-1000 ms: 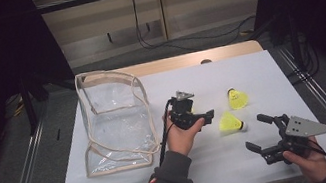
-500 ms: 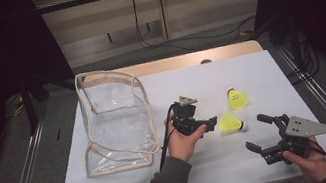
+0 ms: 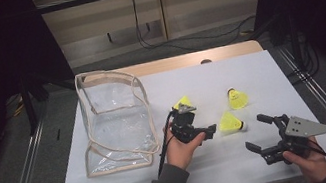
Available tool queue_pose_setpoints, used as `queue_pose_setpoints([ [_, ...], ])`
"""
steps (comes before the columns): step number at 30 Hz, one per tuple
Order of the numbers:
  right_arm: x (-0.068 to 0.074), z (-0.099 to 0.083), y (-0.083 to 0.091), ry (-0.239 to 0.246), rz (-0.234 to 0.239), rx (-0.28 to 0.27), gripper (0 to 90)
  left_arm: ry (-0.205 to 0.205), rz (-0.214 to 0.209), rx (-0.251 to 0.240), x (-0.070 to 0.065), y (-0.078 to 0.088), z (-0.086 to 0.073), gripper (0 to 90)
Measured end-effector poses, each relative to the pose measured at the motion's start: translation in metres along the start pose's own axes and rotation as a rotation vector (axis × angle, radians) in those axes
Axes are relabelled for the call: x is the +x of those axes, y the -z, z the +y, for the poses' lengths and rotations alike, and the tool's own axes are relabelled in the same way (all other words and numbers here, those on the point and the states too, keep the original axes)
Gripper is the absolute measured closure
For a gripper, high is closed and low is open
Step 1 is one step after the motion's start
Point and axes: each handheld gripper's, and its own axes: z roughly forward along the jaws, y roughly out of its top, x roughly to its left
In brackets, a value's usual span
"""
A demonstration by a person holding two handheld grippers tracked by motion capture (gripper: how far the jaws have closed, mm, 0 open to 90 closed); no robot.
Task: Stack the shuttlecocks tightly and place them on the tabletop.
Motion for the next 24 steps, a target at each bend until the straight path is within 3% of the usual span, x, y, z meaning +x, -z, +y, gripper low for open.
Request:
queue_pose_setpoints([
  [24, 0.000, 0.000, 0.001, -0.001, -0.003, -0.001, 2.2, -0.009, -0.033, 0.020, -0.007, 0.007, -0.021, 10.9],
])
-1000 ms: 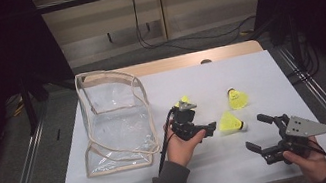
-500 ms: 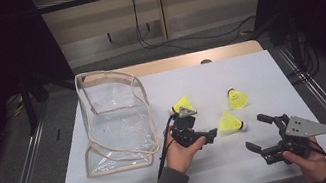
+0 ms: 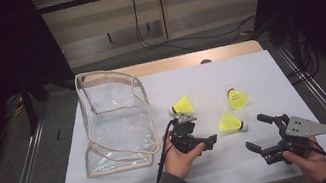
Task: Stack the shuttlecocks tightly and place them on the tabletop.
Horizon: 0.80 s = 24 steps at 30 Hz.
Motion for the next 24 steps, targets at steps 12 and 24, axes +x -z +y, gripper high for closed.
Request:
queue_pose_setpoints([
  [12, 0.000, 0.000, 0.000, -0.001, 0.000, 0.001, 2.2, 0.003, -0.008, 0.015, 0.000, 0.008, -0.012, 10.2],
  [24, -0.001, 0.000, 0.001, 0.006, -0.005, -0.005, 2.2, -0.014, -0.035, 0.024, -0.005, 0.014, -0.021, 9.9],
])
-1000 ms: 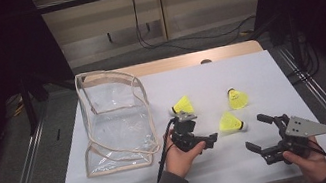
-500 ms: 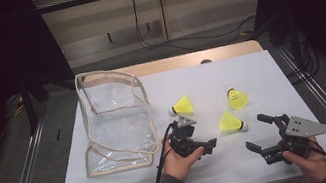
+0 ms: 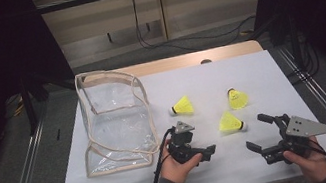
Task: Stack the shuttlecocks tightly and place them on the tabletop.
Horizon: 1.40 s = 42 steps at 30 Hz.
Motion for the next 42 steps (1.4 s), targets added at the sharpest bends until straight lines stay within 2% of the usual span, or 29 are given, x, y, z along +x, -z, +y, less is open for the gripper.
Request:
queue_pose_setpoints([
  [11, 0.000, 0.001, 0.001, -0.004, 0.000, 0.002, 2.2, -0.015, -0.037, 0.004, -0.006, 0.004, -0.004, 7.3],
  [16, 0.001, 0.001, 0.000, -0.002, 0.000, 0.002, 2.2, -0.030, -0.034, 0.012, -0.007, 0.008, -0.007, 6.9],
  [21, 0.001, 0.001, 0.001, 0.001, -0.001, 0.001, 2.2, -0.020, -0.047, -0.003, -0.007, 0.013, -0.010, 5.8],
  [24, 0.000, 0.001, 0.000, -0.001, -0.001, 0.003, 2.2, -0.019, -0.048, 0.005, -0.007, 0.015, -0.013, 5.5],
  [30, 0.000, 0.001, 0.001, 0.000, -0.002, 0.001, 2.2, -0.037, -0.061, 0.007, -0.007, 0.020, -0.017, 4.9],
  [42, 0.000, 0.000, 0.000, 0.001, -0.002, 0.004, 2.2, -0.047, -0.063, -0.007, -0.002, 0.034, -0.023, 4.5],
])
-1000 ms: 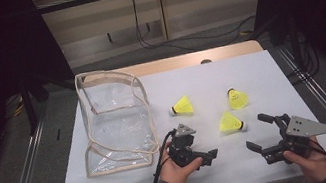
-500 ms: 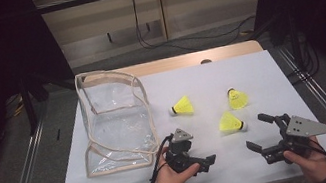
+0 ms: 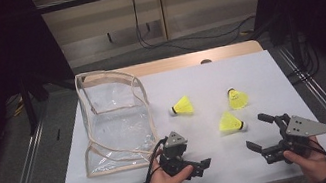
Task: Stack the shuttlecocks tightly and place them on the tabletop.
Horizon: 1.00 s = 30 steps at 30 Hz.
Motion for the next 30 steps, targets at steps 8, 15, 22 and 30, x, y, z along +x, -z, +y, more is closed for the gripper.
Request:
queue_pose_setpoints([
  [8, 0.000, 0.000, 0.000, 0.000, 0.001, -0.002, 2.2, -0.029, -0.019, 0.014, -0.001, 0.007, -0.005, 4.5],
  [15, 0.000, 0.000, 0.000, 0.002, 0.000, -0.001, 2.2, -0.040, -0.043, 0.022, -0.001, 0.010, -0.008, 4.4],
  [22, -0.001, 0.000, 0.000, -0.001, -0.001, 0.000, 2.2, -0.050, -0.043, 0.032, -0.002, 0.013, -0.010, 4.4],
  [30, -0.001, 0.000, 0.000, -0.004, 0.002, 0.000, 2.3, -0.052, -0.037, 0.029, -0.002, 0.017, -0.011, 4.4],
])
